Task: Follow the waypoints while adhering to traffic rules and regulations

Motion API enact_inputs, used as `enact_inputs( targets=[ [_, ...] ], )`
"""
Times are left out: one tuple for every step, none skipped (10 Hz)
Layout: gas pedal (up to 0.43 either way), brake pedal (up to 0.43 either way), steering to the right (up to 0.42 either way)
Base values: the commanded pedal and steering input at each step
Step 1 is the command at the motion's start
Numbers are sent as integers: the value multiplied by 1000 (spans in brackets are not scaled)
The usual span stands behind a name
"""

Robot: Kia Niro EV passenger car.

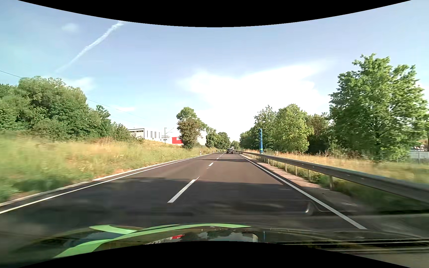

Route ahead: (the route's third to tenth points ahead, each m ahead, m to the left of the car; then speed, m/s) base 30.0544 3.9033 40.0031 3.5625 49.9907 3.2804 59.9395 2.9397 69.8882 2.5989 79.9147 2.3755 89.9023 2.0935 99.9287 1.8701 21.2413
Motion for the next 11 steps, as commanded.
enact_inputs(
  targets=[
    [287,0,0],
    [280,0,0],
    [260,0,0],
    [248,0,-1],
    [248,0,-1],
    [248,0,-1],
    [248,0,-1],
    [260,0,-1],
    [260,0,-1],
    [260,0,-1],
    [260,0,-1]
  ],
)
